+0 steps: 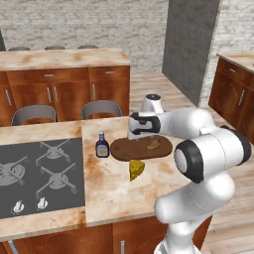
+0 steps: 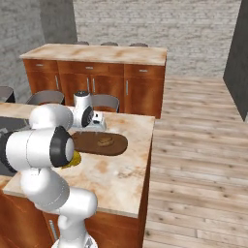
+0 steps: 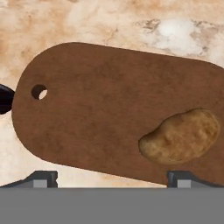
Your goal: Retrieve the reheated potato from the microwave, then place the potato, cheese, and condiment on the cutting board.
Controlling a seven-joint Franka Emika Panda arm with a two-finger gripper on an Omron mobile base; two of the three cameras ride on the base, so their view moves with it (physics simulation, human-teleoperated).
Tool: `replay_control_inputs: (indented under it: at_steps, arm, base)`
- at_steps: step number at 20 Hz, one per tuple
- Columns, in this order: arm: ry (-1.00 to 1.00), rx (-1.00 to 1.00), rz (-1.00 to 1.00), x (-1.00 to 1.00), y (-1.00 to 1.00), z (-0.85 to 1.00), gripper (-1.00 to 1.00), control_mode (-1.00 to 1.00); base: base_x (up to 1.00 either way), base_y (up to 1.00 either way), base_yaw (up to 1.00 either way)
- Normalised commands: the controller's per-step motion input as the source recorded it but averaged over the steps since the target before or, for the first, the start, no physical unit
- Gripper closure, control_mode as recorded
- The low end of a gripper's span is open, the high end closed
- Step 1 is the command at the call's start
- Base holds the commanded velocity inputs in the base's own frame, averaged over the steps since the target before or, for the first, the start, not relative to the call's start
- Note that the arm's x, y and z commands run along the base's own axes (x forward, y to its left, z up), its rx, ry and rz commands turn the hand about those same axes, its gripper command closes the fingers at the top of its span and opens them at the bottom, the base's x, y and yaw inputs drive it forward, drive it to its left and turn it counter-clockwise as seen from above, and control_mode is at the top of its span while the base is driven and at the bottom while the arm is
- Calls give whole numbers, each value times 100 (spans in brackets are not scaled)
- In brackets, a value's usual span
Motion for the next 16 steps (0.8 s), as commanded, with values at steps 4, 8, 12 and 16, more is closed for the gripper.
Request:
replay_control_inputs:
  at_steps: [4, 8, 12, 16]
  arm:
    - [26, -3, 0, -43, 31, 16, -100, -100]
    - [21, 0, 0, -46, 22, 10, -100, -100]
    - [7, 0, 0, -53, 20, -2, -100, -100]
    - [0, 0, -4, -47, 17, -7, -100, -100]
  base:
    - [0, 0, 0]
    - [0, 0, 0]
    - [0, 0, 0]
    - [0, 0, 0]
